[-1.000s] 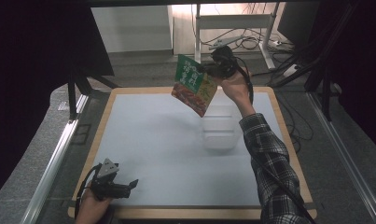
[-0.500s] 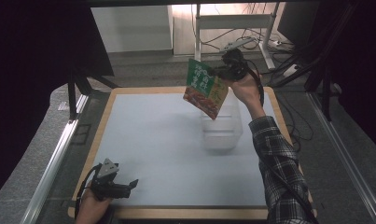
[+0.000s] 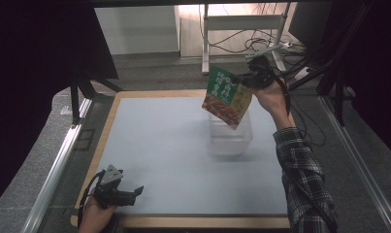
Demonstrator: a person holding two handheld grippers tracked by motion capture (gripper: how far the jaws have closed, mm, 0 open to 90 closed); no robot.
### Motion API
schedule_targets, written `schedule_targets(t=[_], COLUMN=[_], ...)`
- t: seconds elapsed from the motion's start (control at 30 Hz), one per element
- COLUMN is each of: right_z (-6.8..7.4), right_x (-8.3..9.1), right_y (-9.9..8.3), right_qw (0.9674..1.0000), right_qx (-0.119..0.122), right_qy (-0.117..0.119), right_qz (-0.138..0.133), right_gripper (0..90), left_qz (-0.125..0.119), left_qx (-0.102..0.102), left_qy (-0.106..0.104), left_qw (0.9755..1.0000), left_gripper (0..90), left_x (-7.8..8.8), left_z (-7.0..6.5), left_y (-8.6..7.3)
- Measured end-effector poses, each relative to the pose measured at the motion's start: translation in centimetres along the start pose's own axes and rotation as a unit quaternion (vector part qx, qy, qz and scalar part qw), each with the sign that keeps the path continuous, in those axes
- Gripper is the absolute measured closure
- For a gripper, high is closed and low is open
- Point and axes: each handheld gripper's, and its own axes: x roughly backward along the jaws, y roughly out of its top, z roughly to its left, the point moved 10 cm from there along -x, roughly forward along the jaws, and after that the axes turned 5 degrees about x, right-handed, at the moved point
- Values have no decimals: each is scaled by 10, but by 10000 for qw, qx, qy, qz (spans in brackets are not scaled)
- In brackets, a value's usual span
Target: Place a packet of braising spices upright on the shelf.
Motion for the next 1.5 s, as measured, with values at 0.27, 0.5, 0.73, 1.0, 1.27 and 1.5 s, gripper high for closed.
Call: schedule_targets(t=[0.27, 0.5, 0.73, 1.0, 1.27, 1.5], right_z=[-7, -13, -11, -7, 1, 2], right_x=[13, 19, 17, 10, -7, -16], right_y=[-11, -18, -23, -24, -28, -27], right_qw=[10000, 9996, 9993, 9987, 9974, 9971], right_qx=[-10, -2, -3, 5, 81, 42], right_qy=[-62, -170, -122, -78, -47, -99], right_qz=[78, 211, 354, 501, 719, 750], right_gripper=[895, 895, 894, 893, 893, 893], left_qz=[-15, -10, -12, -2, 4, -2], left_qx=[30, 17, 18, -7, -12, 5], left_qy=[-4, -1, -3, 8, 10, 3], left_qw=[10000, 10000, 10000, 10000, 10000, 10000], left_gripper=[12, 13, 13, 14, 15, 15], left_x=[1, 0, 0, 0, 0, 0], left_z=[1, 0, 0, 0, 0, 0], left_y=[0, 0, 0, 0, 0, 0])
